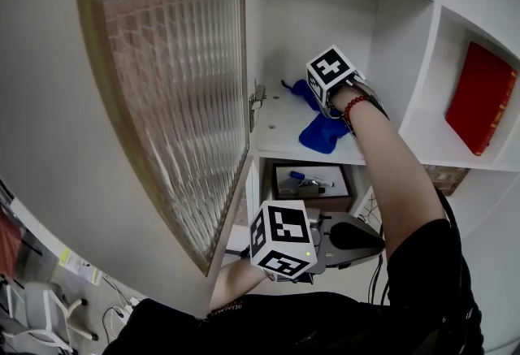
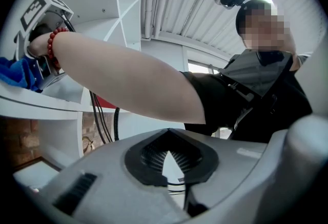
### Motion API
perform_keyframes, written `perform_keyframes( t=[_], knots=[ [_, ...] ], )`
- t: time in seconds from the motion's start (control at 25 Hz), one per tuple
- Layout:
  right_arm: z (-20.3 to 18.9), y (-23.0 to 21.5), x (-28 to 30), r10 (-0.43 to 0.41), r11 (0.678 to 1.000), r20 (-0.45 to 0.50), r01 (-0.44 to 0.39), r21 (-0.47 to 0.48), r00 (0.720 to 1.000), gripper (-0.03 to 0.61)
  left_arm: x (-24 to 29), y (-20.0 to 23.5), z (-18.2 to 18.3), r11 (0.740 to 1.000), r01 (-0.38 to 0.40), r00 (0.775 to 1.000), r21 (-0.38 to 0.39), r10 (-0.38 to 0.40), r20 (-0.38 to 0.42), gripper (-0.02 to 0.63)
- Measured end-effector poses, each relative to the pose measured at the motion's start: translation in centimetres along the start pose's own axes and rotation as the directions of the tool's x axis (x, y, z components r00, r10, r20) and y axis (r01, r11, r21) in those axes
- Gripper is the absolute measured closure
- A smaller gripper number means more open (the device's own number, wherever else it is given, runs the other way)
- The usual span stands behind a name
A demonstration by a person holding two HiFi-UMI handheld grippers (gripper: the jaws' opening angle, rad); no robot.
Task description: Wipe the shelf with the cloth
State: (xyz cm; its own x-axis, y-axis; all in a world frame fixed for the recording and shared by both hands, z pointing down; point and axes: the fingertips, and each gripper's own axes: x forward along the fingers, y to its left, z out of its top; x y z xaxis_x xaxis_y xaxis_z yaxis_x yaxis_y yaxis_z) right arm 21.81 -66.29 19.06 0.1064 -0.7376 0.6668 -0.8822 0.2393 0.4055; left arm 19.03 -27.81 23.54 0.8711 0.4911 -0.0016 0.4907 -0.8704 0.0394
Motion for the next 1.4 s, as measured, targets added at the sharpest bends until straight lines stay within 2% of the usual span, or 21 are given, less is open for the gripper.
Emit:
perform_keyframes(
  t=[0.2, 0.36, 0.48, 0.6, 0.72, 0.8, 0.88, 0.96, 1.0, 1.08, 1.2, 1.28, 1.4],
  knots=[
    [-1.4, -1.6, -0.7, -0.117, 0.993, -0.063, 0.117, -0.01, 0.991, 0.532, 0.2, -0.9, -2.1, 1.0, -0.004, 0.999, 0.01, 0.004, -0.032, 0.614],
    [-2.5, -2.3, -0.9, -0.204, 0.979, -0.157, 0.196, -0.062, 0.966, 0.534, -0.1, -1.6, -3.0, 1.0, -0.002, 0.999, 0.03, 0.003, -0.037, 0.614],
    [-3.0, -2.8, -0.6, -0.232, 0.972, -0.209, 0.217, -0.094, 0.95, 0.535, -0.6, -1.7, -3.2, 0.999, -0.012, 0.999, 0.039, 0.013, -0.032, 0.614],
    [-4.0, -3.1, -1.4, -0.258, 0.966, -0.248, 0.243, -0.088, 0.934, 0.538, -0.6, -1.5, -3.4, 0.999, -0.024, 0.999, 0.035, 0.025, -0.03, 0.614],
    [-4.1, -3.1, -1.3, -0.267, 0.964, -0.267, 0.252, -0.089, 0.926, 0.538, -0.7, -1.1, -3.8, 0.998, -0.054, 0.998, 0.019, 0.055, -0.034, 0.614],
    [-4.0, -3.4, -1.4, -0.271, 0.963, -0.264, 0.256, -0.09, 0.926, 0.538, -0.7, -0.9, -4.0, 0.996, -0.078, 0.996, 0.036, 0.08, -0.047, 0.614],
    [-3.3, -2.7, -1.5, -0.218, 0.976, -0.203, 0.213, -0.047, 0.955, 0.528, -0.8, -0.9, -4.3, 0.994, -0.095, 0.994, 0.056, 0.098, -0.055, 0.614],
    [-1.1, -0.4, -1.8, -0.064, 0.997, -0.048, 0.066, 0.047, 0.997, 0.526, -0.8, -1.3, -4.4, 0.996, -0.083, 0.995, 0.039, 0.085, -0.047, 0.614],
    [0.3, 0.9, -2.4, 0.022, 0.996, 0.048, -0.026, 0.082, 0.999, 0.526, -0.7, -1.5, -4.2, 0.997, -0.075, 0.996, 0.028, 0.076, -0.039, 0.614],
    [2.8, 3.8, -4.0, 0.167, 0.979, 0.198, -0.187, 0.086, 0.966, 0.526, -0.6, -1.5, -3.8, 0.997, -0.075, 0.997, 0.027, 0.076, -0.021, 0.614],
    [4.6, 8.1, -5.6, 0.325, 0.943, 0.297, -0.333, -0.025, 0.898, 0.523, -0.5, -1.3, -3.0, 0.995, -0.096, 0.995, 0.036, 0.096, 0.014, 0.614],
    [5.0, 10.0, -5.9, 0.375, 0.927, 0.311, -0.362, -0.101, 0.873, 0.523, -0.5, -1.1, -2.5, 0.993, -0.111, 0.993, 0.035, 0.11, 0.034, 0.614],
    [5.2, 11.7, -5.7, 0.4, 0.916, 0.299, -0.363, -0.171, 0.867, 0.523, -0.4, -1.0, -2.6, 0.992, -0.125, 0.992, 0.036, 0.123, 0.035, 0.614]
  ],
)
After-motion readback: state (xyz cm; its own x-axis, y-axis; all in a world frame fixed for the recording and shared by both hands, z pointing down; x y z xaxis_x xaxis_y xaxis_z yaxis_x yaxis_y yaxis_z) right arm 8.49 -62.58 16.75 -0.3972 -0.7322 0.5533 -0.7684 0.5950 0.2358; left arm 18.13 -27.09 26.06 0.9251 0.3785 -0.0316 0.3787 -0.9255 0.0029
